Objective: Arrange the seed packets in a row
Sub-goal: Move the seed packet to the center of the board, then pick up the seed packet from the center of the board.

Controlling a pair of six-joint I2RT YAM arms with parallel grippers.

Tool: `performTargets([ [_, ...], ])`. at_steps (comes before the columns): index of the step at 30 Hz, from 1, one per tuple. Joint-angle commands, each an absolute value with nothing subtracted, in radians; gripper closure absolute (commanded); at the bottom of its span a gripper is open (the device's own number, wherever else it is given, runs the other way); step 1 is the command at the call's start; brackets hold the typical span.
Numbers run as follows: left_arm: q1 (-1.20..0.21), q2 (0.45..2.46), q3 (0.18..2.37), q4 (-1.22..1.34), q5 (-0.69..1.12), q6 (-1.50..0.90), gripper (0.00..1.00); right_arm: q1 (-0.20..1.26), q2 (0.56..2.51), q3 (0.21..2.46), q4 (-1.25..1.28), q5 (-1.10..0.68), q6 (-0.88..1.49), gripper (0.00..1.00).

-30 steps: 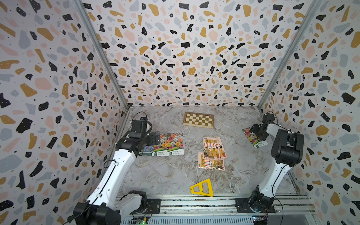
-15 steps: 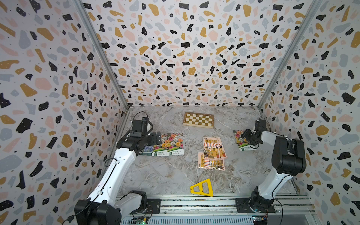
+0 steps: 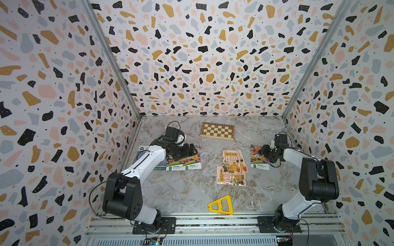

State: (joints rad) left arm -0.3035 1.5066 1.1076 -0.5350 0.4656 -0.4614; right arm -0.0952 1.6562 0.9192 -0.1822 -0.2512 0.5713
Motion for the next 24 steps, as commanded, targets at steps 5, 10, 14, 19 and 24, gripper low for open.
performTargets([
  [5, -0.540, 1.752, 1.323, -0.319, 0.566, -0.709, 0.19, -0.118, 1.661, 0.927, -0.201, -0.211, 0.534, 0.49],
  [10, -0.660, 1.934, 1.483, -0.261, 0.612, -0.789, 0.25, -0.132, 1.664, 0.898, -0.194, -0.241, 0.540, 0.50],
  [14, -0.725, 2.044, 1.579, -0.251, 0.629, -0.841, 0.28, -0.131, 1.665, 0.878, -0.191, -0.259, 0.543, 0.50],
  [19, -0.766, 2.125, 1.635, -0.239, 0.624, -0.905, 0.34, -0.130, 1.668, 0.861, -0.189, -0.277, 0.546, 0.50],
  [24, -0.792, 2.193, 1.690, -0.260, 0.619, -0.926, 0.45, -0.126, 1.673, 0.844, -0.188, -0.288, 0.546, 0.50],
])
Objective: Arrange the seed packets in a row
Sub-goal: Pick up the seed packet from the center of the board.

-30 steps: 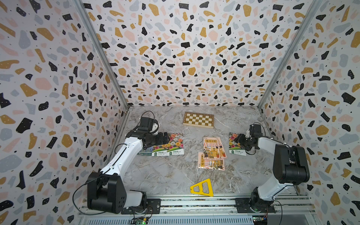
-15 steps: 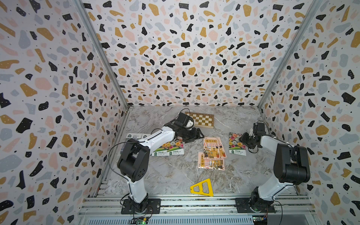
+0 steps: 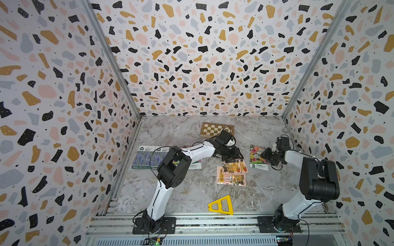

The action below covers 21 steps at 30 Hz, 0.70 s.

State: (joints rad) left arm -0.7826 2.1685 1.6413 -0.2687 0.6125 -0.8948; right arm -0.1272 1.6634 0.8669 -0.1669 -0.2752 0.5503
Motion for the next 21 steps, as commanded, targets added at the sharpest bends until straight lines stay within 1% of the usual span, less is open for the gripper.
performTargets([
  [1, -0.797, 2.210, 1.705, -0.270, 0.619, -0.927, 0.47, -0.127, 1.674, 0.839, -0.189, -0.288, 0.546, 0.50],
  [4, -0.812, 2.252, 1.747, -0.290, 0.626, -0.922, 0.55, -0.127, 1.675, 0.831, -0.186, -0.288, 0.545, 0.50],
  [6, -0.821, 2.278, 1.776, -0.296, 0.634, -0.922, 0.58, -0.127, 1.676, 0.828, -0.183, -0.289, 0.545, 0.50],
  [21, -0.885, 2.471, 1.982, -0.339, 0.596, -0.945, 0.65, -0.129, 1.683, 0.810, -0.171, -0.328, 0.548, 0.51],
])
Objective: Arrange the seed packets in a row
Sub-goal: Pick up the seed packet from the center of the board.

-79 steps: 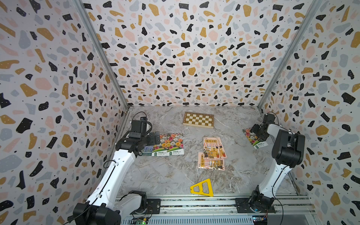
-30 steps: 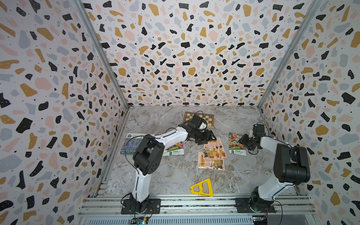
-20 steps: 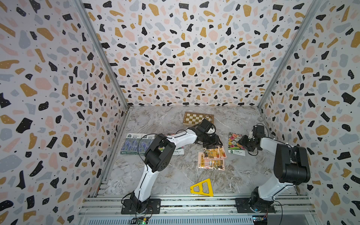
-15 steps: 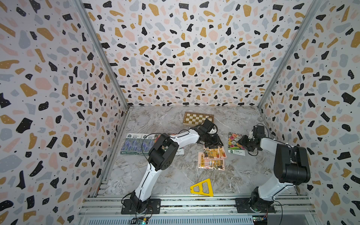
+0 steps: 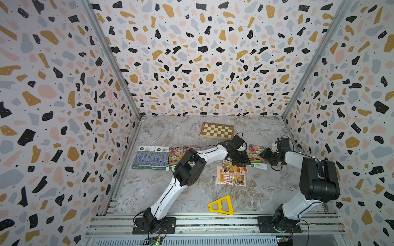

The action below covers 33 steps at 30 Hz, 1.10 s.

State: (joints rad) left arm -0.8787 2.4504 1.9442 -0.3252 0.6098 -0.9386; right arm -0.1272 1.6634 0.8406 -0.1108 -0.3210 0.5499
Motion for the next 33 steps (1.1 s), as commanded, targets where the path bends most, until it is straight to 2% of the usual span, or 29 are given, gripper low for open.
performTargets([
  [1, -0.886, 2.479, 1.990, -0.342, 0.596, -0.937, 0.66, -0.130, 1.681, 0.807, -0.169, -0.334, 0.548, 0.51],
  [15, -0.885, 2.581, 2.114, -0.324, 0.620, -0.959, 0.74, -0.138, 1.677, 0.784, -0.150, -0.376, 0.549, 0.51],
  [17, -0.885, 2.586, 2.128, -0.330, 0.630, -0.960, 0.78, -0.140, 1.677, 0.785, -0.151, -0.379, 0.548, 0.51],
  [22, -0.884, 2.565, 2.113, -0.332, 0.636, -0.951, 0.98, -0.141, 1.656, 0.806, -0.155, -0.393, 0.539, 0.51],
  [24, -0.881, 2.545, 2.105, -0.332, 0.635, -0.938, 1.00, -0.142, 1.639, 0.819, -0.158, -0.396, 0.536, 0.50],
  [29, -0.867, 2.457, 2.038, -0.321, 0.659, -0.905, 1.00, -0.141, 1.619, 0.861, -0.153, -0.476, 0.531, 0.41],
  [33, -0.843, 2.355, 1.938, -0.316, 0.664, -0.858, 1.00, -0.141, 1.583, 0.874, -0.131, -0.548, 0.528, 0.29],
])
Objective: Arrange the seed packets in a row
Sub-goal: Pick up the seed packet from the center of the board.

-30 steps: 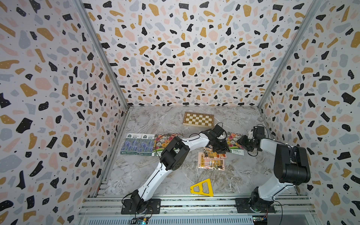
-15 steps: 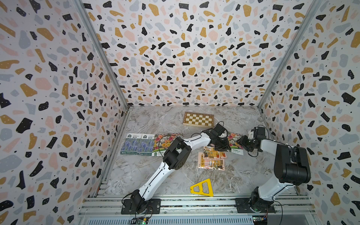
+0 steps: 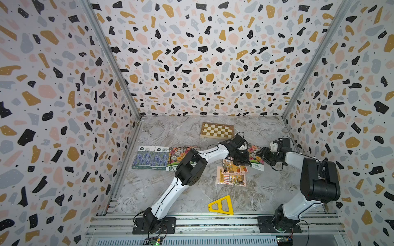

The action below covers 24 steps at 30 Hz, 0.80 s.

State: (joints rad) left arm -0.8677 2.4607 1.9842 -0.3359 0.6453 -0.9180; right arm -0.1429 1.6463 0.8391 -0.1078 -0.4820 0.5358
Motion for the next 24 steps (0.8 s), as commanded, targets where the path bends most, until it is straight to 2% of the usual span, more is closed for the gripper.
performTargets([
  [1, -0.835, 2.327, 1.907, -0.311, 0.665, -0.845, 1.00, -0.142, 1.571, 0.872, -0.122, -0.565, 0.527, 0.26],
  [6, -0.765, 2.147, 1.709, -0.257, 0.680, -0.853, 1.00, -0.128, 1.516, 0.841, 0.014, -0.732, 0.563, 0.19],
  [12, -0.656, 1.946, 1.528, -0.235, 0.705, -0.841, 1.00, -0.016, 1.567, 0.899, 0.155, -0.952, 0.613, 0.15],
  [24, -0.479, 1.685, 1.345, -0.193, 0.860, -0.853, 1.00, 0.224, 1.711, 1.113, 0.292, -1.041, 0.735, 0.12],
])
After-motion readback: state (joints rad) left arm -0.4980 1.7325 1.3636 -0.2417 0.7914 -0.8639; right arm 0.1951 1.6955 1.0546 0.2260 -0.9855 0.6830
